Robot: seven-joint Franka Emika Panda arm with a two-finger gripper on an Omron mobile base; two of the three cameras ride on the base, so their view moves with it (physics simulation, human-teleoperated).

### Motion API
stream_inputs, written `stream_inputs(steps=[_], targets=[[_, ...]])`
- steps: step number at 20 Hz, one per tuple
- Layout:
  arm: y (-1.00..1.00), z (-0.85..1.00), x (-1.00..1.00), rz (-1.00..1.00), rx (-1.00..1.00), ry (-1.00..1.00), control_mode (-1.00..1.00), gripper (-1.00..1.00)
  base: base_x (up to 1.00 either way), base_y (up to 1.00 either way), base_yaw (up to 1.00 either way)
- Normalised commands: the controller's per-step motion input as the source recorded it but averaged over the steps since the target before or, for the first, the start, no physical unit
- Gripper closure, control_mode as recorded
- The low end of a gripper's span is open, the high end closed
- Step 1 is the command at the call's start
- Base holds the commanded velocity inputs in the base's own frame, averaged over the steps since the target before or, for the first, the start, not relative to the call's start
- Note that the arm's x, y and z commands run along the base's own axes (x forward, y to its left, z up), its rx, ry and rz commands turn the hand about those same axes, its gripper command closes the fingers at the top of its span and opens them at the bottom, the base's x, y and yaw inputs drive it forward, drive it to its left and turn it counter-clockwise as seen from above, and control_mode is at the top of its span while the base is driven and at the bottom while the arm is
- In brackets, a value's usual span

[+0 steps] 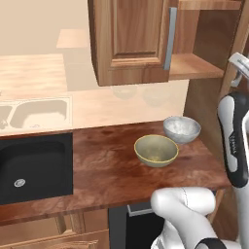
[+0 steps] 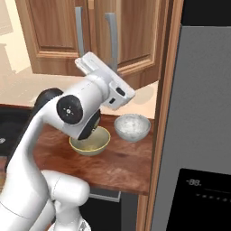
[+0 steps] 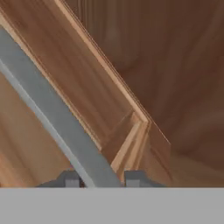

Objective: Open the cabinet. Pick the bowls from the counter and place them in the cabinet. Then close the cabinet.

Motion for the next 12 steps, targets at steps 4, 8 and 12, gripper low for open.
stream_inputs(steps=[4, 8, 12], targets=[[1.0, 0.0, -1.0, -0.22, -0.19, -0.16, -1.0, -1.0, 0.0, 0.0, 0.0], [1.0, 0.04, -0.99, -0.32, -0.15, -0.1, -1.0, -1.0, 0.0, 0.0, 0.0], [0.97, 0.11, -0.79, -0.37, -0.15, -0.03, -1.0, -1.0, 0.0, 0.0, 0.0]])
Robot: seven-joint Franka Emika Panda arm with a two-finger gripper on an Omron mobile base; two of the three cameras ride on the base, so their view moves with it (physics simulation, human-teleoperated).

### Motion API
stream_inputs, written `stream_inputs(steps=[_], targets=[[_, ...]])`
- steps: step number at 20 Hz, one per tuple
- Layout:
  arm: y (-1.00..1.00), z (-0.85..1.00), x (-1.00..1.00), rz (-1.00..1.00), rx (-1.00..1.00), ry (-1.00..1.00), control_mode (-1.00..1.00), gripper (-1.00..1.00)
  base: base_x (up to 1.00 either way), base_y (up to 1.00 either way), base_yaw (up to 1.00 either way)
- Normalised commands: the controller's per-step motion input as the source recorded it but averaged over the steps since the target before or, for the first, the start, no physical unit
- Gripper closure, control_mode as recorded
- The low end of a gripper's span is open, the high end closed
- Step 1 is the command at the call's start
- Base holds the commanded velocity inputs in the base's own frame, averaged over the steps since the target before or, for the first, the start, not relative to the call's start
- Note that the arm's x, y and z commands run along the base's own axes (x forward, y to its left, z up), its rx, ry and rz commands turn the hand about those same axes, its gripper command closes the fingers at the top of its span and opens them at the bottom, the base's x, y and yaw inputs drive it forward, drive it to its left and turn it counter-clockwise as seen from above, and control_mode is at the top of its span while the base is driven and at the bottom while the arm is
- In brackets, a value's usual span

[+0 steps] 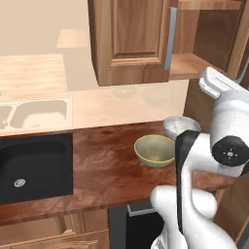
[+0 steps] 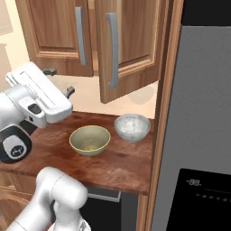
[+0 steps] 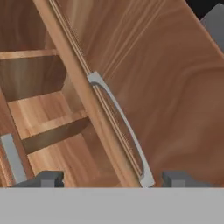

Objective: Open the cabinet. Pick the bowls from the counter and place them in the cabinet. Then close the cabinet.

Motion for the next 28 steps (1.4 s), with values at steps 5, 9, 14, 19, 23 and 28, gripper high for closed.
stream_inputs(steps=[5, 9, 14, 19, 23, 28], targets=[[0.7, 0.13, -0.29, -0.35, -0.12, 0.0, -1.0, -1.0, 0.0, 0.0, 0.0], [0.16, 0.0, 0.36, -0.15, 0.0, 0.0, -1.0, -1.0, 0.0, 0.0, 0.0], [-0.08, -0.07, 0.52, -0.02, 0.0, 0.0, -1.0, -1.0, 0.0, 0.0, 0.0], [-0.32, -0.23, 0.42, 0.0, 0.0, 0.0, -1.0, -1.0, 0.0, 0.0, 0.0], [-0.3, -0.25, 0.4, 0.01, 0.0, 0.0, -1.0, -1.0, 0.0, 0.0, 0.0], [-0.28, -0.22, 0.43, 0.02, 0.0, 0.0, -1.0, -1.0, 0.0, 0.0, 0.0]])
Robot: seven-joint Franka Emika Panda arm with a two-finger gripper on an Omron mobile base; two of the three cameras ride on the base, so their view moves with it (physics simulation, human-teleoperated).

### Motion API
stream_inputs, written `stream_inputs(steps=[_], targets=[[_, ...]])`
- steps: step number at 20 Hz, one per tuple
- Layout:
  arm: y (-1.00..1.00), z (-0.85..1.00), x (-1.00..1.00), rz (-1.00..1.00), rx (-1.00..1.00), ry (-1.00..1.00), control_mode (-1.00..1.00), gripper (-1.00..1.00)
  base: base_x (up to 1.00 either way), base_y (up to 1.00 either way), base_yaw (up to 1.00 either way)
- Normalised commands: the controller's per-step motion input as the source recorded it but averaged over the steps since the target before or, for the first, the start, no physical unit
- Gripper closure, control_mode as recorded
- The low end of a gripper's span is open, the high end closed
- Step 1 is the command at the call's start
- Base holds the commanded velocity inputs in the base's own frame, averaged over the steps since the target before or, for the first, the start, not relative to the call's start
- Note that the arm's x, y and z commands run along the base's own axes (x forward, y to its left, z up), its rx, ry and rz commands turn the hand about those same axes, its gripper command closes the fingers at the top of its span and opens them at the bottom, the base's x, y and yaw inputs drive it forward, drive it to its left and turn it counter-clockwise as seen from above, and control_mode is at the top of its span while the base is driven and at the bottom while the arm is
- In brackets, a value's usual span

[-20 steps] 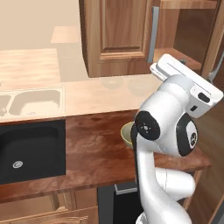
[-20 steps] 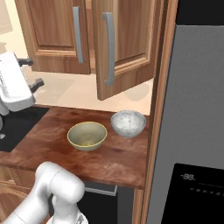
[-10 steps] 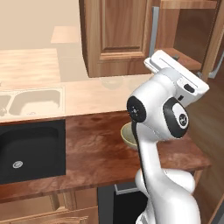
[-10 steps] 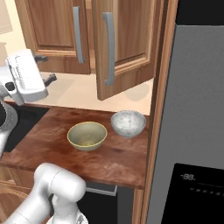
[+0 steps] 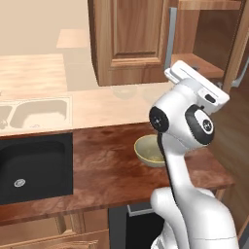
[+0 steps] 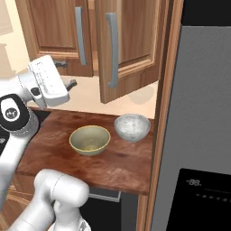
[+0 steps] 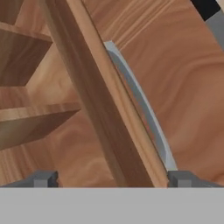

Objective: Open the cabinet. Pick the bowls from the counter and place them in the cabinet. Then close the cabinet.

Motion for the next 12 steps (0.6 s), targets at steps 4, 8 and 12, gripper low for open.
stream_inputs(steps=[4, 8, 12], targets=[[-0.24, -0.23, 0.46, 0.03, 0.0, 0.0, -1.0, -1.0, 0.0, 0.0, 0.0], [-0.29, -0.19, 0.5, 0.03, 0.0, 0.0, -1.0, -1.0, 0.0, 0.0, 0.0], [-0.32, -0.19, 0.48, 0.03, 0.0, 0.0, -1.0, -1.0, 0.0, 0.0, 0.0]])
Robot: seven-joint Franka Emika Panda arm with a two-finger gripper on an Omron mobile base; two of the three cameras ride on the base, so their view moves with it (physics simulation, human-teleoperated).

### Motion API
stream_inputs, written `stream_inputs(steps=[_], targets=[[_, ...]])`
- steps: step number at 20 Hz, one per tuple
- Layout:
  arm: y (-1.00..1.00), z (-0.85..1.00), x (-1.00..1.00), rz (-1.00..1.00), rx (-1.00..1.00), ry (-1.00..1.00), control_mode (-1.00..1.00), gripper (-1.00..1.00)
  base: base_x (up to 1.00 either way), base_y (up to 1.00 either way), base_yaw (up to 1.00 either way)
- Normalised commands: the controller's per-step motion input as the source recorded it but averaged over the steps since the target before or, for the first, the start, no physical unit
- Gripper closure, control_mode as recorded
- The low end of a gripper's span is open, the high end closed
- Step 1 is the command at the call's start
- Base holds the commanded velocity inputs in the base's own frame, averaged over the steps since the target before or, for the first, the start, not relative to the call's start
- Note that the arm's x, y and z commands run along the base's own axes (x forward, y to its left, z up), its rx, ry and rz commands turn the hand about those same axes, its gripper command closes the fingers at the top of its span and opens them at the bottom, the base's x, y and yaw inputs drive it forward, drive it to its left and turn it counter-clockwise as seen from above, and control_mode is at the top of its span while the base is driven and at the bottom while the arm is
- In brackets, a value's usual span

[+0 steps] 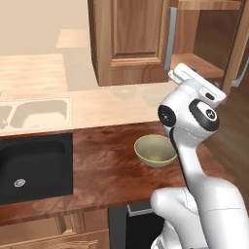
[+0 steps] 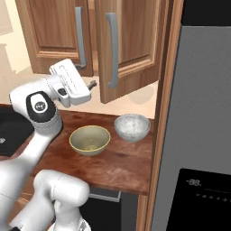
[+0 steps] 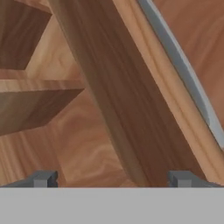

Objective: Open the cabinet. Pick the bowls from the counter and place them in the cabinet. Then close the cabinet.

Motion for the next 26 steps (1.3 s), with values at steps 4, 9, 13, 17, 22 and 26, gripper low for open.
stream_inputs(steps=[4, 9, 13, 17, 22, 26], targets=[[-0.28, -0.1, 0.41, 0.01, 0.0, 0.0, -1.0, -1.0, 0.0, 0.0, 0.0], [-0.11, -0.05, 0.43, 0.0, 0.0, 0.0, -1.0, -1.0, 0.0, 0.0, 0.0], [-0.06, -0.09, 0.55, 0.0, 0.0, 0.0, -1.0, -1.0, 0.0, 0.0, 0.0], [-0.03, -0.08, 0.55, 0.0, 0.0, 0.0, -1.0, -1.0, 0.0, 0.0, 0.0], [-0.44, -0.04, 0.41, 0.0, 0.0, 0.0, -1.0, -1.0, 0.0, 0.0, 0.0], [-0.77, 0.0, 0.26, 0.0, 0.04, 0.0, -1.0, -1.0, 0.0, 0.0, 0.0]])
